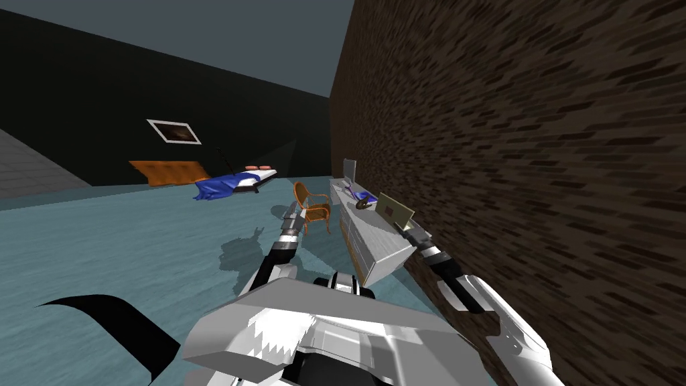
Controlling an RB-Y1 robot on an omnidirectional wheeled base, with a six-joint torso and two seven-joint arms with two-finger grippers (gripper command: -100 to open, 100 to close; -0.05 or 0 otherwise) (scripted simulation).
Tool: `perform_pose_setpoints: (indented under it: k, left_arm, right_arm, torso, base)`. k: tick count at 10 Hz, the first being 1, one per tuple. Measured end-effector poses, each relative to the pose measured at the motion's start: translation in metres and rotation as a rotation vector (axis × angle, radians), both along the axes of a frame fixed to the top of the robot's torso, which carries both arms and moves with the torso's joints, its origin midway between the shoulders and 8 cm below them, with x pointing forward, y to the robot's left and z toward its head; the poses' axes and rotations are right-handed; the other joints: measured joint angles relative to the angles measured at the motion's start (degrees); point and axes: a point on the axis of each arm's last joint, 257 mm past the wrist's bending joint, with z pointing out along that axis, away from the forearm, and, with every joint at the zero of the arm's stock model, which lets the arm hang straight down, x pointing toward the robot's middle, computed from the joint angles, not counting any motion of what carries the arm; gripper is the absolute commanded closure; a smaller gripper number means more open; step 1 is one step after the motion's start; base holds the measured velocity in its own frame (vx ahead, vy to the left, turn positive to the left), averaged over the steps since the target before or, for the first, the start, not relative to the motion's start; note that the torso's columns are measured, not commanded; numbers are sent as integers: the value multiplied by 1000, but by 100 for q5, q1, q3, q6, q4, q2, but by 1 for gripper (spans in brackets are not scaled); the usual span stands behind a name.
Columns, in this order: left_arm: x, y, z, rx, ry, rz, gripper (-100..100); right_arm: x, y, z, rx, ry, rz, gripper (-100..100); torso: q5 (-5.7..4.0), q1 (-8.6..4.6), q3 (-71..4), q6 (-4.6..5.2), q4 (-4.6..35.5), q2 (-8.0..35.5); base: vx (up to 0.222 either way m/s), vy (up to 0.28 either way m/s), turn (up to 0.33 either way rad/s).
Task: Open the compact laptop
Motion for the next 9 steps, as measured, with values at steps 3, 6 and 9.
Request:
perform_pose_setpoints:
  k: [3, 6, 9]
  left_arm:
    - [0, 0, 0, 0, 0, 0, 0]
    - [0, 0, 0, 0, 0, 0, 0]
    - [0, 0, 0, 0, 0, 0, 0]
  right_arm:
    - [14, -28, -22, -214, 16, -49, -100]
    - [22, -68, -36, -381, 41, -96, -100]
    - [31, -105, -42, -543, 58, -136, -100]
  torso:
    - [-2, -9, 1, -2, 0, 2]
    - [1, -2, 2, -3, 2, 5]
    - [1, 1, -4, -4, -2, -6]
  base:
    - [-25, -55, 173]
    - [-37, -48, 182]
    - [-20, -36, 116]
